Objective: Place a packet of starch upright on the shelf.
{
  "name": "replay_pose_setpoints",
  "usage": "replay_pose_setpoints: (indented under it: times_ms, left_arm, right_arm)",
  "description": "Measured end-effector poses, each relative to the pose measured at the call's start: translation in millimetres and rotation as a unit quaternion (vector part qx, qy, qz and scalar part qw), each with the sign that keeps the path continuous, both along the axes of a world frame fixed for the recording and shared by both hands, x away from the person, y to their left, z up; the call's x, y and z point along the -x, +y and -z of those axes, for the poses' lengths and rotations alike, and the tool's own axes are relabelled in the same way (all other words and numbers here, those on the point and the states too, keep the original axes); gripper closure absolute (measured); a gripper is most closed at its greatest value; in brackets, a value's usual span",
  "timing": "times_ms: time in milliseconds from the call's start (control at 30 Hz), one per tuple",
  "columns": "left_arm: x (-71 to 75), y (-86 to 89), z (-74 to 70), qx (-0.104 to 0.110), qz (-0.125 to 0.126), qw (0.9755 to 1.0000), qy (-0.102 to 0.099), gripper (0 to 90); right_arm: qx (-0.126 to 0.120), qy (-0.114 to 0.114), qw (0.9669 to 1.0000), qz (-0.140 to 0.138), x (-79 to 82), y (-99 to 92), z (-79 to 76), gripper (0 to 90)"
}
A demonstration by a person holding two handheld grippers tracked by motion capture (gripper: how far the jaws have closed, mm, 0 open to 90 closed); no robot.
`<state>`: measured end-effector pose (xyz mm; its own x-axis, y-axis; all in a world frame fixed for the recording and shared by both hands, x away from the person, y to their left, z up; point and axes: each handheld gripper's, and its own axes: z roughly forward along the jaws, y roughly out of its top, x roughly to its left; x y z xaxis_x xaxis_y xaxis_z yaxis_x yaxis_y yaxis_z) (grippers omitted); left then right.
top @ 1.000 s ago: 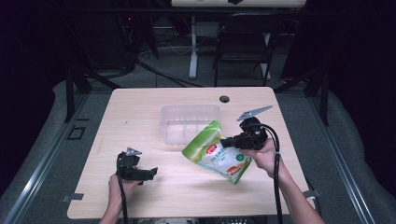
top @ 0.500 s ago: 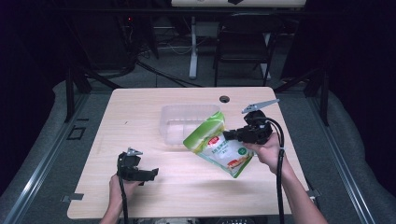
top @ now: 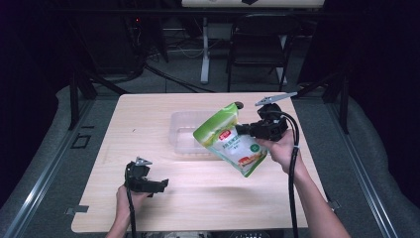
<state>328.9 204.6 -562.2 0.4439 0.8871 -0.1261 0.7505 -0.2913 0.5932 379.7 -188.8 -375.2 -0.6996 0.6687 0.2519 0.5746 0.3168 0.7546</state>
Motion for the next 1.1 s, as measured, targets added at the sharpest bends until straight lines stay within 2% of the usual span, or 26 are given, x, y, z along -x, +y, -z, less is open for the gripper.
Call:
replay_pose_setpoints:
  times_ms: [367,467,567,833,900,1033,1100]
  left_arm:
    - [0.0,-1.3,-0.4,-0.001,0.003,1.0000,-0.002,1.4]
    - [-0.3,-1.7,-1.3,-0.009,0.003,0.9999,-0.006,1.4]
    - [-0.8,-1.9,-2.3,-0.007,0.003,0.9999,-0.011,1.5]
    - [-1.9,-4.9,-2.2,-0.014,0.006,0.9998,-0.011,1.6]
    - [-2.5,-5.0,-2.8,-0.013,0.009,0.9998,-0.012,1.6]
    - [-2.5,-6.5,-2.8,-0.016,0.011,0.9997,-0.015,1.6]
    - [-3.1,-7.2,-2.7,-0.016,0.007,0.9997,-0.015,1.7]
  right_arm:
    - [-0.007,-0.008,0.9997,0.022,-18.8,13.1,-3.7,89.5]
    - [-0.010,-0.013,0.9994,0.029,-23.4,16.7,-4.3,89.5]
    - [-0.013,-0.016,0.9991,0.037,-28.6,20.1,-6.0,89.5]
    - [-0.023,-0.031,0.9971,0.066,-44.5,32.0,-8.8,89.5]
    - [-0.028,-0.032,0.9965,0.072,-48.0,34.0,-7.9,89.5]
    - [-0.023,-0.034,0.9955,0.085,-55.4,39.3,-4.9,89.5]
    - [-0.031,-0.032,0.9948,0.091,-59.4,40.7,-3.4,89.5]
